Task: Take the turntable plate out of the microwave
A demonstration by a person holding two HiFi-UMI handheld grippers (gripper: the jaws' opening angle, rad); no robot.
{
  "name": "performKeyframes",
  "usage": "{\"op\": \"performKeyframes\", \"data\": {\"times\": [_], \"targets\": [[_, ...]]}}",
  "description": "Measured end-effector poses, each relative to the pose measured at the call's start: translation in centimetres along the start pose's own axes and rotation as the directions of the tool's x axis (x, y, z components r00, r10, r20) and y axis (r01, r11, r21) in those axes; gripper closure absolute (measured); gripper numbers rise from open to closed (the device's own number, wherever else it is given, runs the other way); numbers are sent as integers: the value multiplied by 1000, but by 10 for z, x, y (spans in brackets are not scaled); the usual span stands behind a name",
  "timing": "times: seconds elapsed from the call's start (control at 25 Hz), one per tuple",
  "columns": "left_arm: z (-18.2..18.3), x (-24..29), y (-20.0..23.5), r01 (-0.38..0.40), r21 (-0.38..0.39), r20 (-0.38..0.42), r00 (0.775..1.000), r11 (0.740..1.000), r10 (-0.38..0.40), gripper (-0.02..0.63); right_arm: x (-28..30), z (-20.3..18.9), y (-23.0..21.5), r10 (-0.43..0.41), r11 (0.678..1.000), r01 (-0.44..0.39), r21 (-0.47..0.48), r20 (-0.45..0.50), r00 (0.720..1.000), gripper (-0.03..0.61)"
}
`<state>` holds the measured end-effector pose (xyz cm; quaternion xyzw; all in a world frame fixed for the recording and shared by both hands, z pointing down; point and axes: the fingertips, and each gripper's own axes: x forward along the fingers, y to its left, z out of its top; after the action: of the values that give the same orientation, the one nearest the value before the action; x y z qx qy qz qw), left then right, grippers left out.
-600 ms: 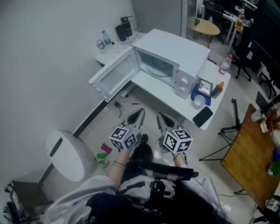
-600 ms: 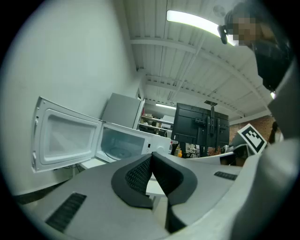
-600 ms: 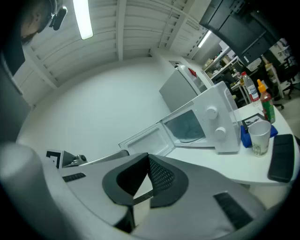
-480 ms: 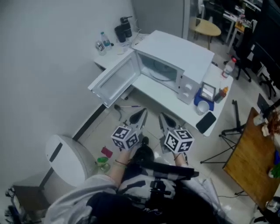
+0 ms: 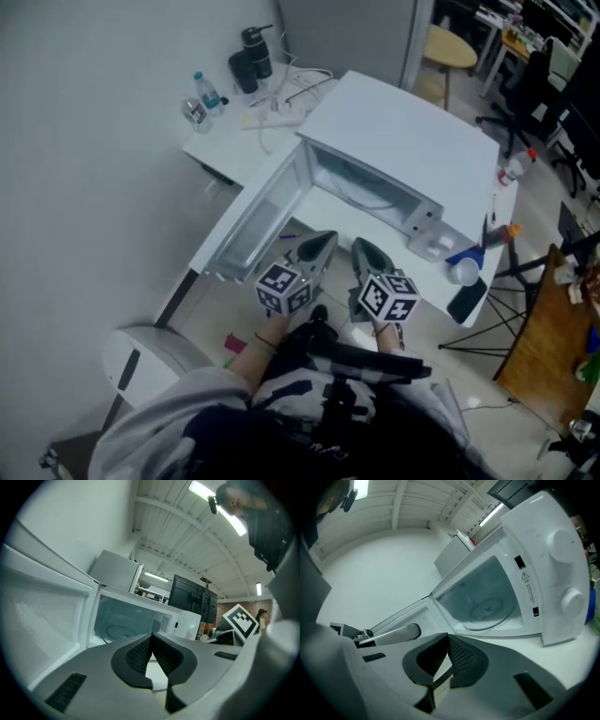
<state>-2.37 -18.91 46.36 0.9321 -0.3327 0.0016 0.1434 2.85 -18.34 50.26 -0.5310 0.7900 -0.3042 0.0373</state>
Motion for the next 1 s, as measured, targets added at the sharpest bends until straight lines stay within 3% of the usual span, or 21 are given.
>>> {"op": "performKeyframes", "data": {"times": [0.12, 0.36, 0.48, 0.6, 0.76, 1.0], "targets": [[-1, 22, 38, 23, -26, -15, 1000, 999, -23, 607, 32, 4, -12, -48, 999, 48, 6, -9, 999, 589], [-16, 59, 61, 63, -89, -60, 996, 994, -69, 607, 53, -5, -44, -128, 989, 133, 66, -77, 989, 572], [-20, 72, 70, 64, -97, -77, 994, 993, -72, 607, 67, -11, -58, -139, 981, 154, 120, -118, 983, 481], [-20, 76, 79, 49, -102, -83, 995, 994, -58, 607, 84, -14, -66, -114, 967, 144, 211, -149, 982, 462], [-21, 72, 86, 29, -113, -90, 995, 993, -39, 607, 105, -16, -79, -99, 927, 149, 344, -159, 982, 425], [-27, 66, 96, 5, -132, -109, 994, 991, -19, 607, 127, -10, -98, -146, 842, 190, 506, -125, 981, 411]]}}
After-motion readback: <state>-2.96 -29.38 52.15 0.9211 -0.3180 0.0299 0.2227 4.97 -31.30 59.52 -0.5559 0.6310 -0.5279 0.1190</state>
